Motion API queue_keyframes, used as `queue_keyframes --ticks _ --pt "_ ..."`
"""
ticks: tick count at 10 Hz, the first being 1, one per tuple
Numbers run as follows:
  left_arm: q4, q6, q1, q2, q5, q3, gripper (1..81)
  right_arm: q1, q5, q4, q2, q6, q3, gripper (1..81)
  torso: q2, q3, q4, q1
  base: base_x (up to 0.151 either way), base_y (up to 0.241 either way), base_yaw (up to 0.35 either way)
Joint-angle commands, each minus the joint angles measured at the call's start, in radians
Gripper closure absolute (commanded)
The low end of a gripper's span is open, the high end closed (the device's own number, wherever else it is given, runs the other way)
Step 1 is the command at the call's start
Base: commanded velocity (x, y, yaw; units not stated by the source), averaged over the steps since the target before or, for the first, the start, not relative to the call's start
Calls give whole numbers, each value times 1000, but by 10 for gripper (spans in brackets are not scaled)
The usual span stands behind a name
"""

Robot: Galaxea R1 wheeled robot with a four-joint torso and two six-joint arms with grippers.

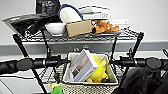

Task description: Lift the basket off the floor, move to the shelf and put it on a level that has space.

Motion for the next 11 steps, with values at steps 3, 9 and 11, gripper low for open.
queue_keyframes --ticks 3,9,11 --pt "29 3 -148 75 -10 -147 811 178 13 -52 76 5 -125 811 0 0 0 0 0 0 0" --pt "127 10 -149 301 -19 -510 811 182 20 -142 288 0 -448 811 0 0 0 0 0 0 0" --pt "141 9 -151 376 -10 -609 811 193 14 -161 348 -1 -530 811 0 -1 0 0 0 0 0"
